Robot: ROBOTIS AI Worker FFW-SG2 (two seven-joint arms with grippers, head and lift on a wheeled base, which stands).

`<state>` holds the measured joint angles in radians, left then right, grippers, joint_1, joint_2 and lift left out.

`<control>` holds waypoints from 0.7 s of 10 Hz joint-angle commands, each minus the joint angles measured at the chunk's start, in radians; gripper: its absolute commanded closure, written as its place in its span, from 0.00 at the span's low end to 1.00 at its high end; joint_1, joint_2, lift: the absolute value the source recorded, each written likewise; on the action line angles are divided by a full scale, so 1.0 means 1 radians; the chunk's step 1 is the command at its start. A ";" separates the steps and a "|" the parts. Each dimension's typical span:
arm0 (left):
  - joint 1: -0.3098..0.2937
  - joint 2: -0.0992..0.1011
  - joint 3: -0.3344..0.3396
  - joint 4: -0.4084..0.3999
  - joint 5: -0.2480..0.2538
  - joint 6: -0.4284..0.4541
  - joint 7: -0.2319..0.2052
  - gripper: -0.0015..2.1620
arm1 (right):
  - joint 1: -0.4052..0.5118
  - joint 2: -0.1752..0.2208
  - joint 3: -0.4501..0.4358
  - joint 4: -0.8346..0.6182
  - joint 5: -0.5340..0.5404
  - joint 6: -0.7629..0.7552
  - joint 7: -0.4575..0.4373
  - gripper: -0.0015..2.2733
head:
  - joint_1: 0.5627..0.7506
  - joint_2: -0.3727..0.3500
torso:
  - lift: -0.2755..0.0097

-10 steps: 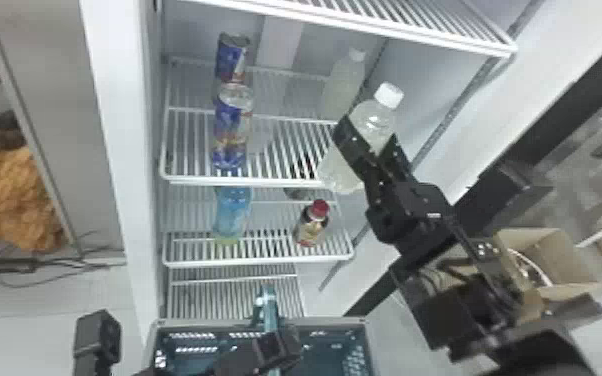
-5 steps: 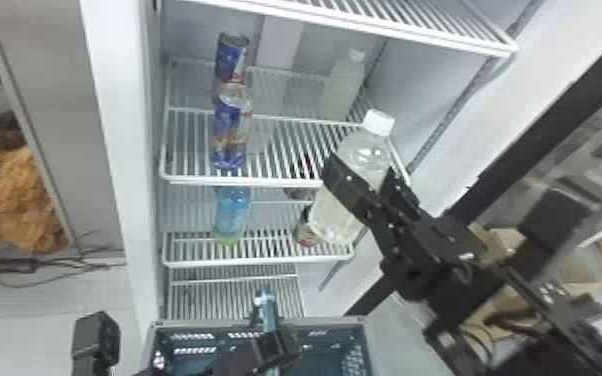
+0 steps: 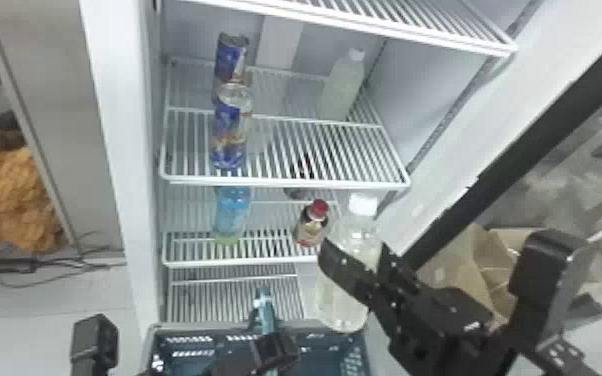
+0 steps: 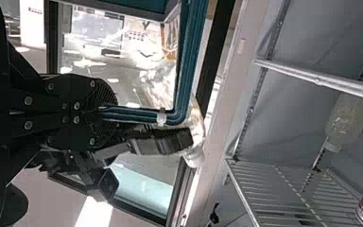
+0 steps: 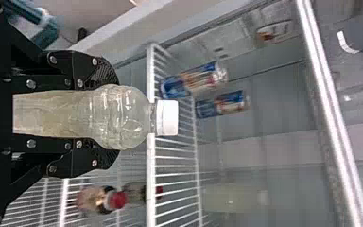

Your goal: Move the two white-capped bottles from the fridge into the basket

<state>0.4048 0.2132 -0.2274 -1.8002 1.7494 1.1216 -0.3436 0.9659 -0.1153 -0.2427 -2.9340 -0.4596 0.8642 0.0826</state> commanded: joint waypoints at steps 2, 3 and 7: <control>-0.005 0.000 -0.006 0.000 0.000 0.000 0.000 0.55 | 0.038 0.011 0.001 -0.005 -0.009 0.059 0.003 0.43 | 0.70 0.03 | 0.97; -0.007 0.002 -0.006 0.000 0.000 0.000 0.000 0.55 | 0.055 0.011 -0.001 -0.005 -0.031 0.135 0.002 0.43 | 0.70 0.03 | 0.97; -0.010 0.003 -0.008 0.000 -0.002 0.002 0.000 0.55 | 0.082 0.019 -0.029 -0.005 -0.057 0.375 -0.026 0.43 | 0.70 0.03 | 0.97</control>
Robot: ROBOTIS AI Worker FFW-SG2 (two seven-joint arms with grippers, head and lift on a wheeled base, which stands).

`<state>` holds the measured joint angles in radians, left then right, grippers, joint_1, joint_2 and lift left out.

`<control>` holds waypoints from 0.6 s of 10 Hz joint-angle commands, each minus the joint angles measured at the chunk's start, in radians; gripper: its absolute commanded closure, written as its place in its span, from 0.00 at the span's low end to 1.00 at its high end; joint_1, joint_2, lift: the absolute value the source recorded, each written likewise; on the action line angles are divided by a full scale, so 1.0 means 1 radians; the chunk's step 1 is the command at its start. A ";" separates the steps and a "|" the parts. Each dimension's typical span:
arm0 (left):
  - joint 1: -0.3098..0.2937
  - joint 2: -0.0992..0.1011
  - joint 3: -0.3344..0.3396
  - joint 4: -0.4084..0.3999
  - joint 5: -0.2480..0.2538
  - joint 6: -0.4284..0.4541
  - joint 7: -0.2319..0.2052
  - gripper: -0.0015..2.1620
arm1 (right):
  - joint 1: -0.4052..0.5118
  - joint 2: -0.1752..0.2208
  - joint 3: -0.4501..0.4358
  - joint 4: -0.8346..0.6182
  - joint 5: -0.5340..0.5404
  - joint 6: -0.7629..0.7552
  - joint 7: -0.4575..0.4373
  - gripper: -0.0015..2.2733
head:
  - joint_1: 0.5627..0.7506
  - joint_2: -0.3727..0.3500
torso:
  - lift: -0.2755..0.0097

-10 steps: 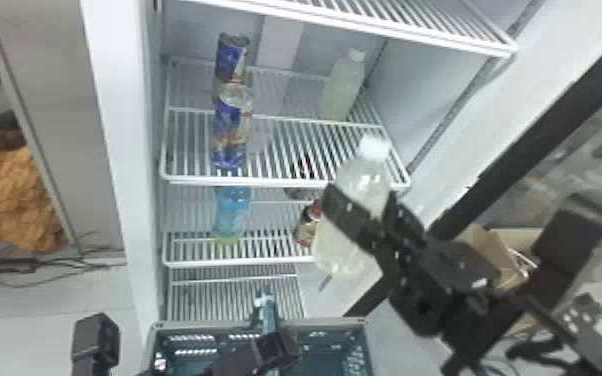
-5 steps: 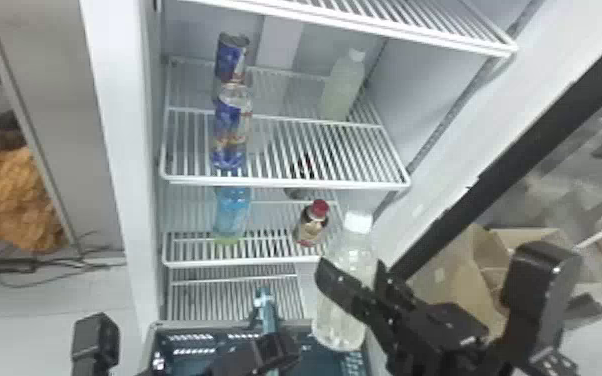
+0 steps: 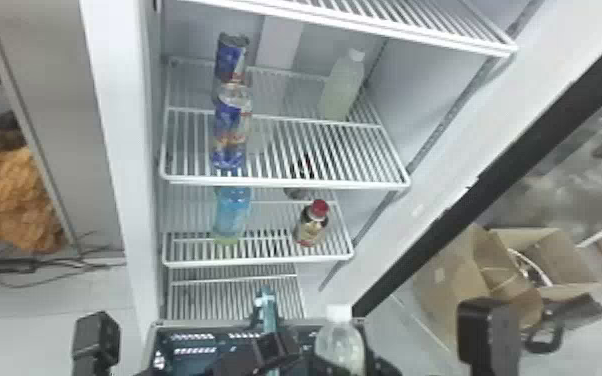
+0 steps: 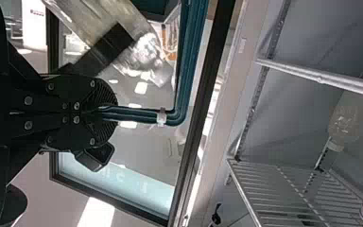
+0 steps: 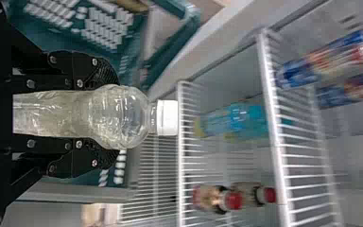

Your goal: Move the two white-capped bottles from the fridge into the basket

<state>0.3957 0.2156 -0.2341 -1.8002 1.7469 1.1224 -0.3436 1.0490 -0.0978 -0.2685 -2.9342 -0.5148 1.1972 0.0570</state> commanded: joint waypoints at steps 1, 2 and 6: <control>-0.003 0.001 -0.001 0.000 0.000 0.002 0.001 0.55 | -0.001 0.001 -0.003 -0.004 -0.004 0.094 -0.002 0.43 | 0.70 0.03 | 0.97; -0.003 0.001 -0.003 0.000 -0.002 0.002 0.001 0.55 | -0.008 0.001 -0.005 -0.004 -0.010 0.138 -0.005 0.43 | 0.70 0.03 | 0.97; -0.003 0.001 -0.003 0.000 0.000 0.002 0.001 0.55 | -0.023 0.001 -0.007 -0.004 -0.002 0.150 -0.005 0.13 | 0.70 0.03 | 0.97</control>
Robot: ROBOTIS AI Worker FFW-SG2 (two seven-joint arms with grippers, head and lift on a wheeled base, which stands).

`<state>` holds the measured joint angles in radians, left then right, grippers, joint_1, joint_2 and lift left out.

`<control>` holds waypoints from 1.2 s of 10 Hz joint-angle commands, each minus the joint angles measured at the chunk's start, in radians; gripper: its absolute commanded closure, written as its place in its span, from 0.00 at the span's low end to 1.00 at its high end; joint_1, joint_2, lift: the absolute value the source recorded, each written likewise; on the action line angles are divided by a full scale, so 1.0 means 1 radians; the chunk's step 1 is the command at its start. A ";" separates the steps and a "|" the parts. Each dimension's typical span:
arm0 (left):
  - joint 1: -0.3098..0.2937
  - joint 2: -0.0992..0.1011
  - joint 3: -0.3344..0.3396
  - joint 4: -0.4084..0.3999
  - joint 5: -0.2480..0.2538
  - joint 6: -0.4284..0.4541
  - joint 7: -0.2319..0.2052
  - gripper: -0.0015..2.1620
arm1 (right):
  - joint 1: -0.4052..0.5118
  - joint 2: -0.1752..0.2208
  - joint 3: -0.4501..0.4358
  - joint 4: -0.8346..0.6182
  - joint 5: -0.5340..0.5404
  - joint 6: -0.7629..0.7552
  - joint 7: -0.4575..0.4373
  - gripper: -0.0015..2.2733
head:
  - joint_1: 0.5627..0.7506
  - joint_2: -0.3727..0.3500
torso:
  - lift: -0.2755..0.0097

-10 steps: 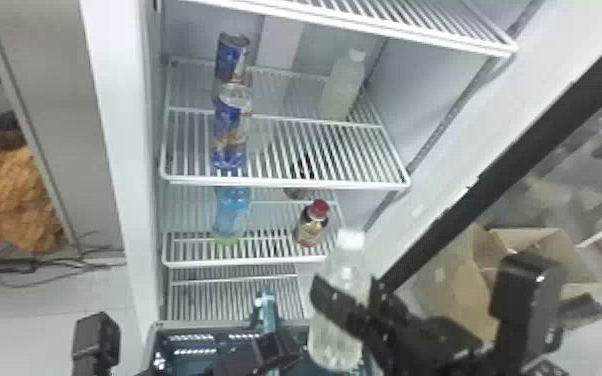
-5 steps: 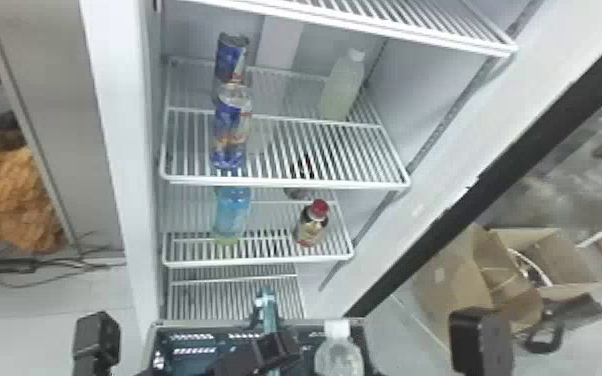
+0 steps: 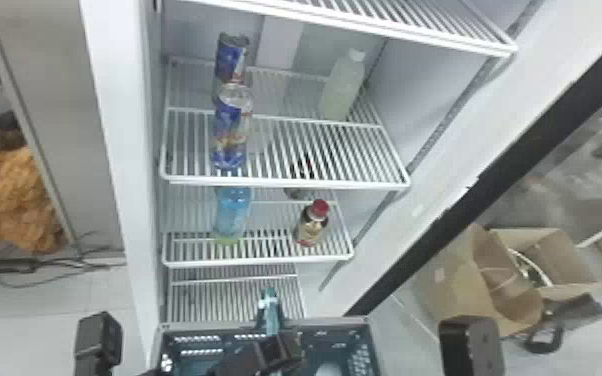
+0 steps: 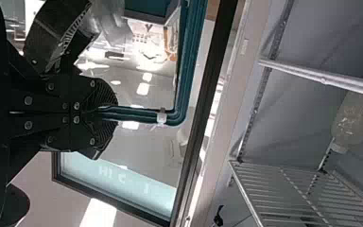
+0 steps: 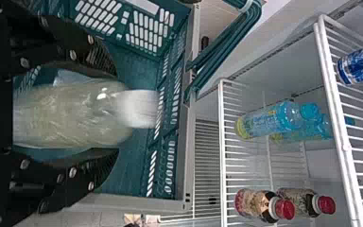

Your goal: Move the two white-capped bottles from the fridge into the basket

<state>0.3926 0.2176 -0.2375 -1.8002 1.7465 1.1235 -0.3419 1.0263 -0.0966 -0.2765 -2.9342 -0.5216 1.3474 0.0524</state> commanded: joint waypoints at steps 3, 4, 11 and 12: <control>0.002 -0.001 0.002 0.000 0.000 0.001 0.000 0.55 | -0.015 0.000 0.021 -0.004 0.115 -0.297 0.046 0.09 | 0.70 0.03 | 0.97; 0.002 -0.001 0.002 0.000 0.000 -0.002 0.000 0.55 | -0.032 0.009 0.021 -0.004 0.159 -0.437 0.064 0.09 | 0.70 0.03 | 0.97; 0.012 -0.003 0.010 0.000 -0.004 -0.004 0.000 0.55 | -0.202 0.026 0.035 0.346 0.272 -1.023 0.110 0.08 | 0.70 0.03 | 0.97; 0.010 -0.003 0.010 0.000 -0.004 -0.004 0.000 0.55 | -0.236 0.026 0.035 0.400 0.284 -1.082 0.113 0.08 | 0.70 0.03 | 0.97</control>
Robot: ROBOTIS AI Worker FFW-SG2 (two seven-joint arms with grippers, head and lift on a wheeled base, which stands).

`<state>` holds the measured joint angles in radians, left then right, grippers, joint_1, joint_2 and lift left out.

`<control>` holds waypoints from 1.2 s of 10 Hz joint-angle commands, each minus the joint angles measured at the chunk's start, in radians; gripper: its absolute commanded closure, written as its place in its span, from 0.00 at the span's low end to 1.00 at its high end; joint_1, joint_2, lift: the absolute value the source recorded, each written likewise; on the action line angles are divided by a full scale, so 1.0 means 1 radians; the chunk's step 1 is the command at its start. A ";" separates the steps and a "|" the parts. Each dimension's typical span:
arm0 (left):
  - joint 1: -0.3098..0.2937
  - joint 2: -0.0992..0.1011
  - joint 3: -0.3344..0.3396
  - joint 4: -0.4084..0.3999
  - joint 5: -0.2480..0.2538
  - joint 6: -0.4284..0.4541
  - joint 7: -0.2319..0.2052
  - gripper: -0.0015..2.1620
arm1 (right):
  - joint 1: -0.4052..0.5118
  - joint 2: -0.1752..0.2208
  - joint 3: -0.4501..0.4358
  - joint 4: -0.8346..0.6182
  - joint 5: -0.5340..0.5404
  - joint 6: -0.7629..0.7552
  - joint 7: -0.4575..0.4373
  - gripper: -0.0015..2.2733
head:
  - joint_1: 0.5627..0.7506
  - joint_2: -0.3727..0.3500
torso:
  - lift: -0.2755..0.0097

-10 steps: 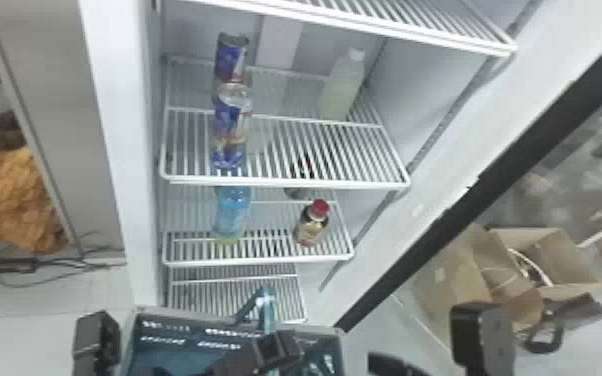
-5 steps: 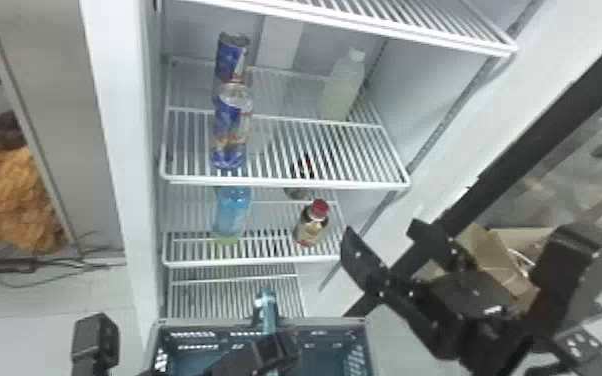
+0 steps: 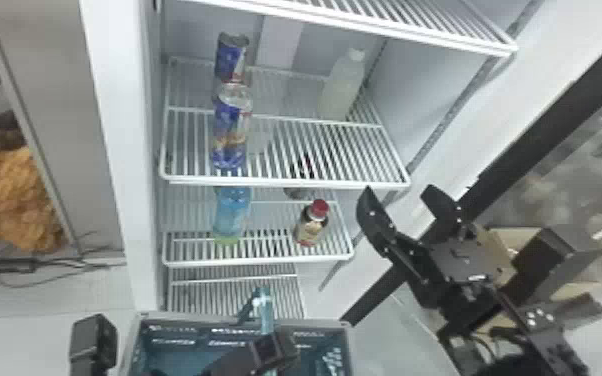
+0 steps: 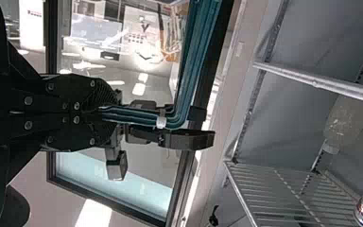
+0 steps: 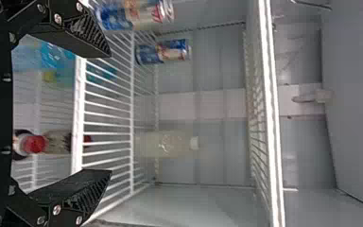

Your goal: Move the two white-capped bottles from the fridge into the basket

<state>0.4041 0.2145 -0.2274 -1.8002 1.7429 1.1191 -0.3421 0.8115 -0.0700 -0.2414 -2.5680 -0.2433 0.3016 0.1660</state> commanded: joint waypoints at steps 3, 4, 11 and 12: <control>-0.009 0.002 -0.006 0.000 -0.002 0.000 0.002 0.55 | -0.127 -0.011 0.018 0.193 0.012 -0.145 0.007 0.08 | 0.70 0.03 | 0.97; -0.011 0.003 -0.008 0.000 0.000 0.000 0.002 0.55 | -0.171 -0.017 0.026 0.245 0.014 -0.174 0.007 0.08 | 0.70 0.03 | 0.97; -0.019 0.005 -0.016 0.005 0.004 0.000 0.002 0.55 | -0.453 -0.047 0.080 0.542 0.052 -0.238 0.007 0.08 | 0.70 0.03 | 0.97; -0.019 0.005 -0.018 0.005 0.004 0.000 0.002 0.55 | -0.495 -0.050 0.086 0.591 0.058 -0.245 0.007 0.08 | 0.70 0.03 | 0.97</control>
<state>0.3852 0.2194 -0.2440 -1.7953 1.7459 1.1191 -0.3406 0.3412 -0.1184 -0.1592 -2.0052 -0.1898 0.0612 0.1733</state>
